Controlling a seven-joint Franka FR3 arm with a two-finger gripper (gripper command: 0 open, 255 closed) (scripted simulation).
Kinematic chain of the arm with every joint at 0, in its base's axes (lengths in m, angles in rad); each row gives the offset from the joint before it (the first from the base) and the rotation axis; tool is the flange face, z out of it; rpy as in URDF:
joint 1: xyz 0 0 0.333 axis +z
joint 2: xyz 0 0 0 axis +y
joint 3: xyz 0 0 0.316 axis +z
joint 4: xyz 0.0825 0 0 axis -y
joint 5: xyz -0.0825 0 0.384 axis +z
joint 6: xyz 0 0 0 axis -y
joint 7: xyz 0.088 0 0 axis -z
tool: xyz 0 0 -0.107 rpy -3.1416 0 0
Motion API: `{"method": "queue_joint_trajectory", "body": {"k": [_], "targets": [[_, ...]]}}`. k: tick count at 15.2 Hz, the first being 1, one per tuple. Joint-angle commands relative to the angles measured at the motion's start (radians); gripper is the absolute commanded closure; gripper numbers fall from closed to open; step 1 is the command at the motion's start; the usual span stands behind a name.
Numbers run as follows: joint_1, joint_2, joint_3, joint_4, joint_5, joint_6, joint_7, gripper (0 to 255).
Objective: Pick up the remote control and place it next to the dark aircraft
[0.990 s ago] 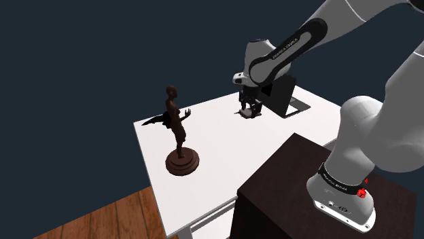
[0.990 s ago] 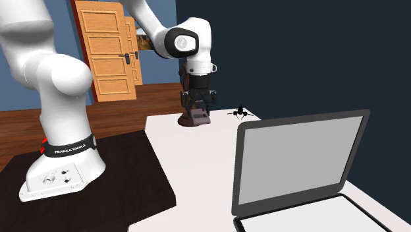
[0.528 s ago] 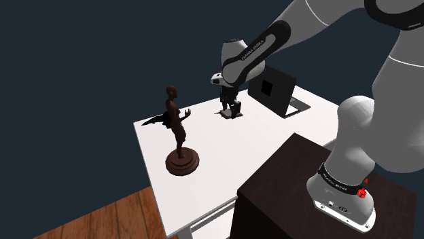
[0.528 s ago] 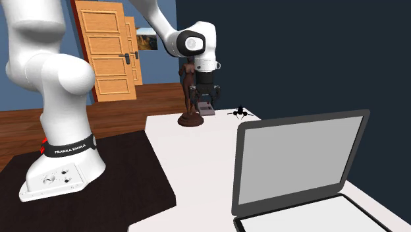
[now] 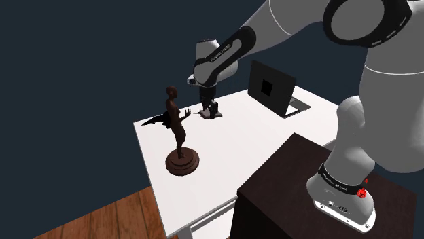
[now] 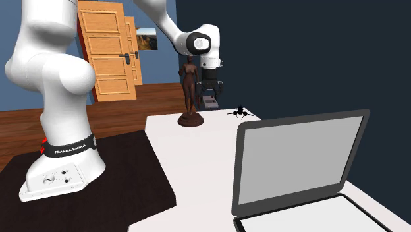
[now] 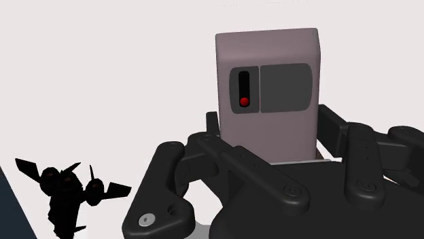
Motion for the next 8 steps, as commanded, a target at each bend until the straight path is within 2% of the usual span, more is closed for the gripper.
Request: {"method": "queue_joint_trajectory", "body": {"k": [1, 4, 8], "targets": [[-0.004, 0.068, 0.023, 0.09, 0.033, -0.031, 0.01, 255], [-0.012, 0.144, 0.047, 0.203, 0.061, -0.074, 0.029, 255], [-0.022, 0.177, 0.06, 0.192, 0.082, -0.034, 0.016, 255]]}}
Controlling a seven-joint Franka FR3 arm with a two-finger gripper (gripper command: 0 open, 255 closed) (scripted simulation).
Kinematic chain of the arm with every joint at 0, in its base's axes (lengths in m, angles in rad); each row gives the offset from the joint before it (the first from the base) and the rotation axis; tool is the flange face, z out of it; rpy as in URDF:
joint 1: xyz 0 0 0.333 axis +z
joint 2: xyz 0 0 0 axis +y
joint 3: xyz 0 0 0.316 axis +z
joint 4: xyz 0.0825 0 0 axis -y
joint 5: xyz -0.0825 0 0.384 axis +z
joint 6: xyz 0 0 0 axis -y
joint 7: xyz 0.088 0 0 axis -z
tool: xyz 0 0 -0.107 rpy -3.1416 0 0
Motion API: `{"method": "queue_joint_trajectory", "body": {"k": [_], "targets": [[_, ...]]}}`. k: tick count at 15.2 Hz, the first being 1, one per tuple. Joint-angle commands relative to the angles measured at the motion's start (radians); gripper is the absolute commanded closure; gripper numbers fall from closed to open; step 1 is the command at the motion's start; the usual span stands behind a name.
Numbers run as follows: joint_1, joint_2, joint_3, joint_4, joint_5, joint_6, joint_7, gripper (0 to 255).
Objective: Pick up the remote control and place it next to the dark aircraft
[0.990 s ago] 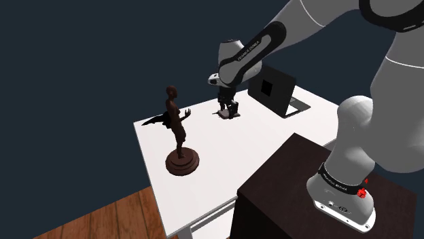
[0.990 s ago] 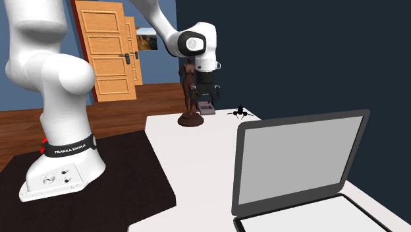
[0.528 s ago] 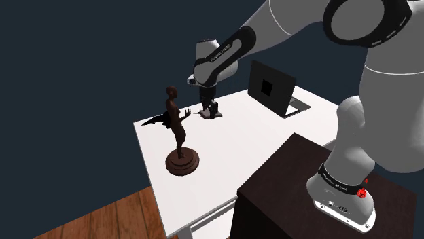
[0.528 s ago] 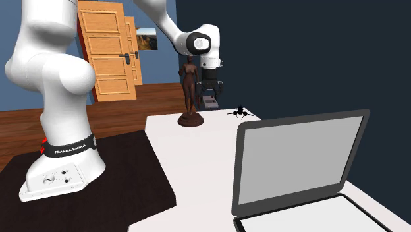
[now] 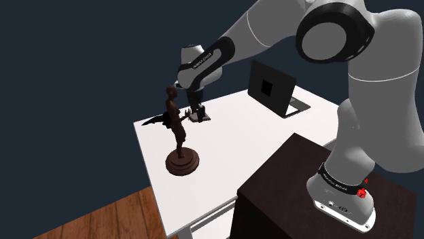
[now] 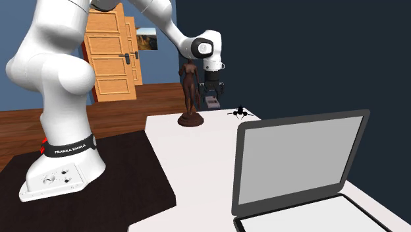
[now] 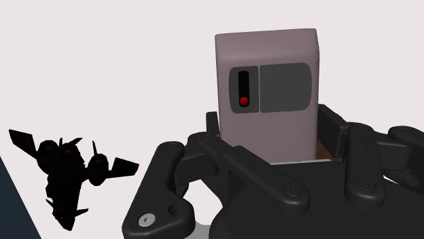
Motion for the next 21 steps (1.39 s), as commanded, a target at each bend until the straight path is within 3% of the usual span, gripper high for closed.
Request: {"method": "queue_joint_trajectory", "body": {"k": [1, 21], "targets": [[-0.005, 0.021, 0.008, 0.003, 0.012, 0.016, -0.005, 255], [-0.067, 0.213, 0.094, 0.008, 0.124, 0.193, -0.074, 255]]}}
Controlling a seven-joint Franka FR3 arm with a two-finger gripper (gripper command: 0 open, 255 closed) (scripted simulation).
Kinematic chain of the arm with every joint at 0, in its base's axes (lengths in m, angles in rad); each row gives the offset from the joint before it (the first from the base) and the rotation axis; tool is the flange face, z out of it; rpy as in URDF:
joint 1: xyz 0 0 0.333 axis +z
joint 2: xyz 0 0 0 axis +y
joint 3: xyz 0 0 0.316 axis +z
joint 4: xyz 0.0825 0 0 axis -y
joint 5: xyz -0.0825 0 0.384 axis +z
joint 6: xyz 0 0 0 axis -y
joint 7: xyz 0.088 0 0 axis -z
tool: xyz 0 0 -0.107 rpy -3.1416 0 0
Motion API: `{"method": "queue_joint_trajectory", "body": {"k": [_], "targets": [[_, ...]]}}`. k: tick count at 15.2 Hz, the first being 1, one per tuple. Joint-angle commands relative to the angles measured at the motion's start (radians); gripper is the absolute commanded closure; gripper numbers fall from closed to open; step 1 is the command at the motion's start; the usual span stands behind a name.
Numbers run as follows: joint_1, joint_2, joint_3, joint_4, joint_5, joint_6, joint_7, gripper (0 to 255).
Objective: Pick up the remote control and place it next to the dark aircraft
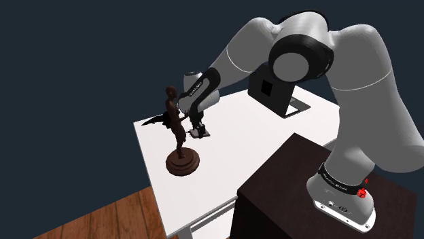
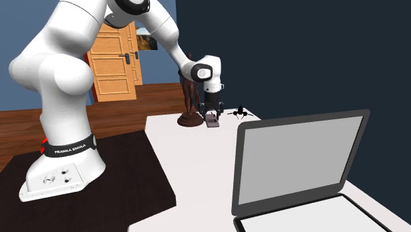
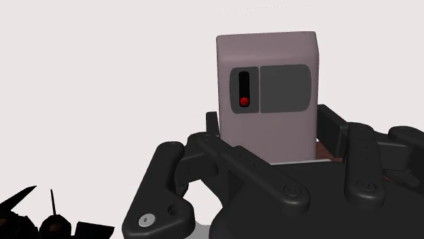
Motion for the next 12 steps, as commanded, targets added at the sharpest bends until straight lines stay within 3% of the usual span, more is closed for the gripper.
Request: {"method": "queue_joint_trajectory", "body": {"k": [1, 12], "targets": [[-0.006, 0.021, 0.01, 0.002, 0.011, 0.018, -0.007, 255], [-0.023, 0.07, 0.032, 0.017, 0.033, 0.053, -0.02, 255]]}}
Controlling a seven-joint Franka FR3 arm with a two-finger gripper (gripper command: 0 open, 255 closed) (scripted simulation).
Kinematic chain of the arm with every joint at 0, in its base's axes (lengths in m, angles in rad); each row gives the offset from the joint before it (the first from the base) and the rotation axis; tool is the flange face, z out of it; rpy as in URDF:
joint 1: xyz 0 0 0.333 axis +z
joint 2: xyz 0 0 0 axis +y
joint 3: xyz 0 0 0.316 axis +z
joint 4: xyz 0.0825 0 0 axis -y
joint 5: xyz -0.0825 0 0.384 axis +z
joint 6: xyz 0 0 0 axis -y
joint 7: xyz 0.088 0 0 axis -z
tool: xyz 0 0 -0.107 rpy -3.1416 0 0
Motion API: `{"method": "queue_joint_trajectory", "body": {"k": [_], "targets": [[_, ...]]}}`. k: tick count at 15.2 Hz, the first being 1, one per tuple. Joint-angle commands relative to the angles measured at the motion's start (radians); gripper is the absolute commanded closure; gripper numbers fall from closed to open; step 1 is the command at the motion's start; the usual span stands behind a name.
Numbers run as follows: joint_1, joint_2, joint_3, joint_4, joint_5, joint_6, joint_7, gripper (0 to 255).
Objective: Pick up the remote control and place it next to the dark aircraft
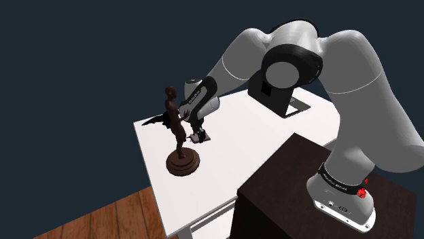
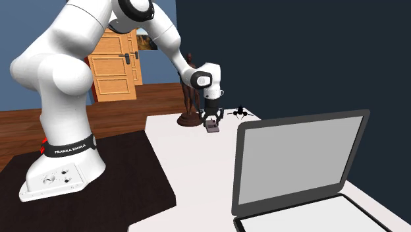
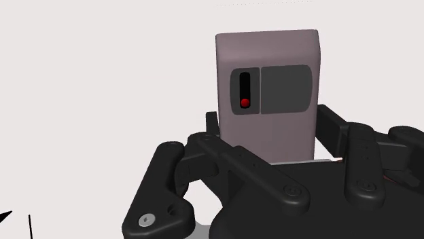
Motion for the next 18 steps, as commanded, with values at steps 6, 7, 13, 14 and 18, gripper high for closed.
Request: {"method": "queue_joint_trajectory", "body": {"k": [6, 7, 13, 14, 18], "targets": [[0.001, 0.001, 0.001, 0.0, 0.0, 0.0, 0.0, 0], [0.001, 0.0, 0.0, 0.0, 0.0, 0.0, 0.0, 0], [0.034, -0.098, -0.046, -0.022, -0.048, -0.076, 0.029, 0], [0.034, -0.098, -0.046, -0.022, -0.048, -0.076, 0.029, 0], [0.034, -0.098, -0.046, -0.022, -0.048, -0.076, 0.029, 0]]}}
